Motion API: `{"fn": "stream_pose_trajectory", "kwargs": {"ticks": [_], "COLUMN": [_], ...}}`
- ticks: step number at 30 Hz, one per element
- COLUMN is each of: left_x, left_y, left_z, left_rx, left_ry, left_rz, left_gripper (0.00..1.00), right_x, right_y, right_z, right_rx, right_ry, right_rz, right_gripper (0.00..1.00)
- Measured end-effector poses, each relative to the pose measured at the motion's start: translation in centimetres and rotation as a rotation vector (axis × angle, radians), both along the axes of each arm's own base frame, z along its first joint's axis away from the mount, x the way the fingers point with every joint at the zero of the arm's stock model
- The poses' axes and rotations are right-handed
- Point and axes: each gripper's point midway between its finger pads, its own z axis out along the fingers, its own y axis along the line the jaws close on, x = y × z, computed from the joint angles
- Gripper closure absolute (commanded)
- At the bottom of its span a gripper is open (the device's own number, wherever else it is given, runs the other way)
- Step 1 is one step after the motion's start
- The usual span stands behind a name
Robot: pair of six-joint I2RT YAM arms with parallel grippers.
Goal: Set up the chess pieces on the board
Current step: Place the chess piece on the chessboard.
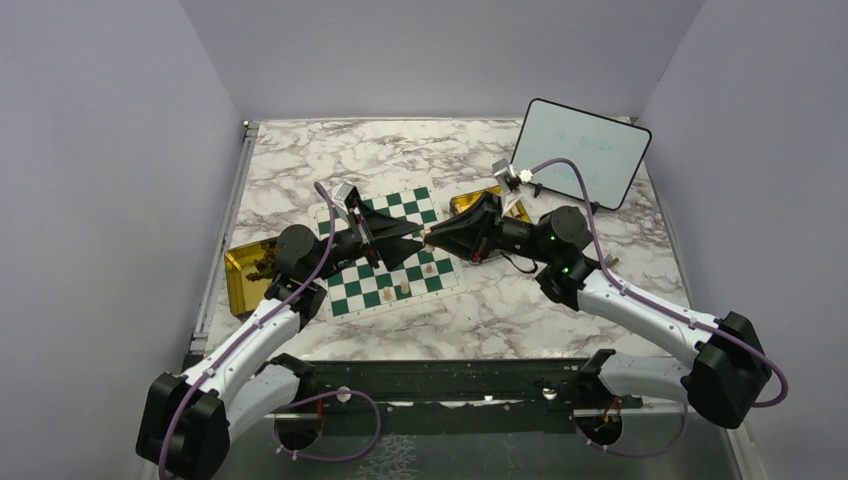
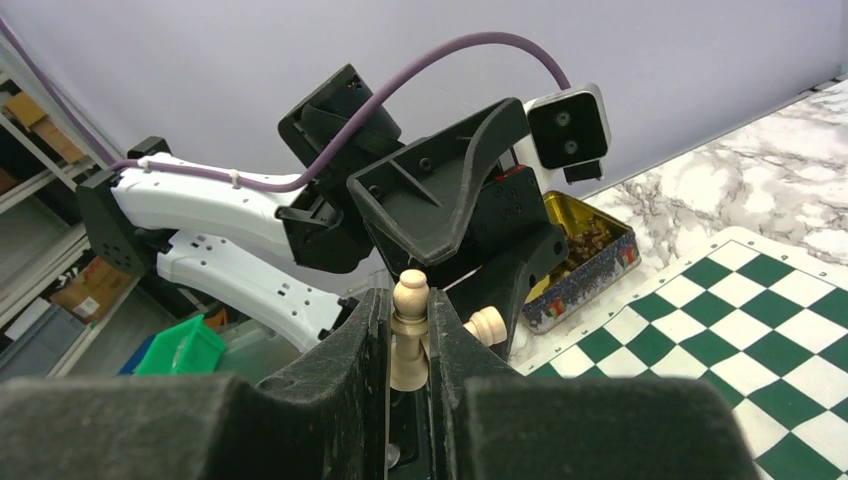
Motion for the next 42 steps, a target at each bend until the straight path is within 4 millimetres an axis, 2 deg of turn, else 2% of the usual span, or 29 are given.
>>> {"fn": "stream_pose_trajectory", "kwargs": {"ticks": [7, 11, 21, 29, 36, 42], "left_x": [0.0, 0.0, 0.3, 0.3, 0.3, 0.4], "left_y": [0.1, 0.1, 0.1, 0.1, 0.2, 0.2], "left_z": [-1.0, -1.1, -1.7, -1.7, -1.7, -2.3], "left_rx": [-0.005, -0.007, -0.009, -0.009, -0.012, -0.007], "left_ry": [0.041, 0.046, 0.071, 0.073, 0.070, 0.079], "left_rz": [0.002, 0.003, 0.013, 0.014, 0.014, 0.025], "left_gripper": [0.47, 0.52, 0.54, 0.62, 0.76, 0.99], "right_x": [0.0, -0.1, -0.3, -0.1, -0.2, -0.2], "right_y": [0.5, 0.5, 0.7, 1.1, 1.1, 1.0], "right_z": [-0.4, -0.4, -0.9, -1.7, -1.7, -1.9], "right_rx": [0.002, 0.005, -0.007, -0.023, -0.024, -0.031], "right_ry": [0.016, 0.019, 0.037, 0.057, 0.057, 0.061], "right_rz": [0.025, 0.032, 0.055, 0.067, 0.070, 0.067], "right_gripper": [0.93, 0.93, 0.93, 0.93, 0.93, 0.94]}}
